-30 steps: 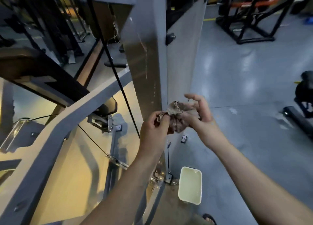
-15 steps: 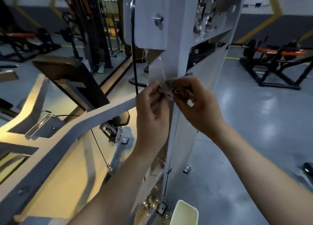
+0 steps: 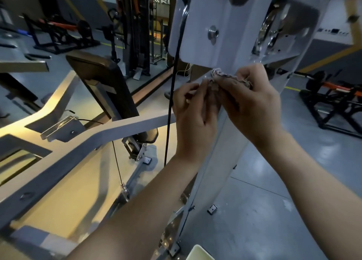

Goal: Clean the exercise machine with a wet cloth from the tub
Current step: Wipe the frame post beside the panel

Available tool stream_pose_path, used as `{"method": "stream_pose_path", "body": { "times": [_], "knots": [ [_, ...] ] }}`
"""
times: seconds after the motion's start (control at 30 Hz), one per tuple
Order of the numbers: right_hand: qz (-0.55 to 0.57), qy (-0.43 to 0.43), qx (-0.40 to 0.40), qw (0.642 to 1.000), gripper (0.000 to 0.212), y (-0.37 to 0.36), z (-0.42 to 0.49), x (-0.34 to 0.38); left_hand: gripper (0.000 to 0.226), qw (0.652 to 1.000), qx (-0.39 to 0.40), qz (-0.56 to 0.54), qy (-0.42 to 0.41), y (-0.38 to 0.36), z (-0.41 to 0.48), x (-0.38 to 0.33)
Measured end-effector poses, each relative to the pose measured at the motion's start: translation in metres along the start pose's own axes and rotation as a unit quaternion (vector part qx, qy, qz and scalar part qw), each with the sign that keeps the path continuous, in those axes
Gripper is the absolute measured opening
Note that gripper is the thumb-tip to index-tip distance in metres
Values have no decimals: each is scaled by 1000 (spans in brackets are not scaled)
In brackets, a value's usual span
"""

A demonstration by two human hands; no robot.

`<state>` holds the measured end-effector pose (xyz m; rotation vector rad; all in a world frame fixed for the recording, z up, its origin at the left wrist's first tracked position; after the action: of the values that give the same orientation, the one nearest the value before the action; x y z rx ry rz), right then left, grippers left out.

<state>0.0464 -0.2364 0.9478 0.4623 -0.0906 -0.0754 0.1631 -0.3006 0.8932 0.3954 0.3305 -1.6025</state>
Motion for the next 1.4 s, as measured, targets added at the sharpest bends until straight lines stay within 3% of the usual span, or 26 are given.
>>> {"method": "stream_pose_path", "body": {
  "times": [0.13,0.3,0.4,0.5,0.63,0.73,0.83,0.97,1.17,1.27,1.4],
  "knots": [
    [36,32,77,996,29,9,8,-6,47,999,-8,-24,-26,-7,-6,0],
    [50,76,163,982,44,23,15,-19,38,997,-58,-52,-7,-15,-1,8],
    [56,87,147,984,37,21,16,-16,39,998,-50,-36,-26,-15,-3,5],
    [63,107,119,985,20,16,16,-8,45,997,-29,-71,13,-18,-4,1],
    [58,92,112,988,28,15,19,-7,51,989,-32,-54,132,-22,8,-3],
    [14,85,130,988,36,24,23,-18,50,990,-11,-59,129,-24,14,-4],
    [15,91,127,988,36,23,24,-22,32,981,21,-124,145,-27,20,0],
    [52,98,102,988,29,16,25,-19,30,958,-49,-187,211,-26,28,7],
    [37,82,79,993,29,12,12,-21,37,989,-15,-28,142,-26,21,10],
    [1,70,60,996,31,13,11,-19,34,990,-25,-57,124,-28,22,5],
    [-25,72,55,996,32,9,15,-12,17,973,-32,-180,141,-26,26,-9]
  ]
}}
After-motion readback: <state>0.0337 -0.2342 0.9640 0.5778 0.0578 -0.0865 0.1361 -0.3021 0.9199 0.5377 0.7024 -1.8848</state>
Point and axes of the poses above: each hand's wrist, its own z-axis towards the middle knuckle, its own y-axis out of the back of the hand, x = y × z, the point moved 1 cm from there along z, towards the middle knuckle, and after that the axes turned 11 degrees about -y, right-handed, at the moved point
